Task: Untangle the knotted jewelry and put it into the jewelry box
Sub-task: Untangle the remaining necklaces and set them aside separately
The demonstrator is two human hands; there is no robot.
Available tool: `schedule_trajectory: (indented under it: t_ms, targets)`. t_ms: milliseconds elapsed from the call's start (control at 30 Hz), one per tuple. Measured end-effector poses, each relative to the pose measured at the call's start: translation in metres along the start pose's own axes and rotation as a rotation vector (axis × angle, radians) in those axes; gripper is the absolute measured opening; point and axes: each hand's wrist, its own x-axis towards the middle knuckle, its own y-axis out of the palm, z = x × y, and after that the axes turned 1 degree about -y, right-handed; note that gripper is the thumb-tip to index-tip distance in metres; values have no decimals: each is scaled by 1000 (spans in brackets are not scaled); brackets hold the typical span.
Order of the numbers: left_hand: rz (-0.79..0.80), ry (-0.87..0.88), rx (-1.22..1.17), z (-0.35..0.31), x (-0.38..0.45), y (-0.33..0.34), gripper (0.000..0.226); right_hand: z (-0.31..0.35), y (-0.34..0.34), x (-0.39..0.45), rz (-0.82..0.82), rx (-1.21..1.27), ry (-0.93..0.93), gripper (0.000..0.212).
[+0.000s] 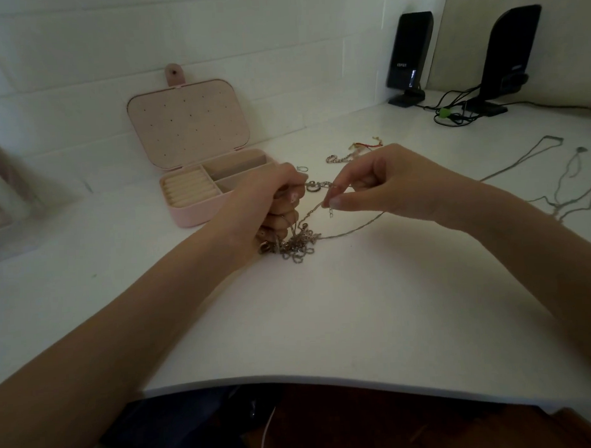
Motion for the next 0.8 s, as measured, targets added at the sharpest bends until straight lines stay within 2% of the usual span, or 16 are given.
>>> schedule_trajectory:
  t_ms: [133, 333, 433, 633, 800]
  targets:
    - [-106, 55, 119, 2, 2, 3, 48, -2, -2, 0, -25, -15, 18, 5]
    - [-256, 388, 369, 9, 2, 3, 38, -2, -4, -1, 11, -20, 75, 9]
    - [-276, 462, 390, 10, 2, 2, 33, -2, -3, -1, 51, -38, 88, 7]
    - [-172, 232, 100, 11, 6, 2, 33, -3, 2, -1, 100, -112, 46, 16]
    - [-109, 154, -9, 8, 2, 3, 29, -1, 1, -1, 85, -80, 21, 32]
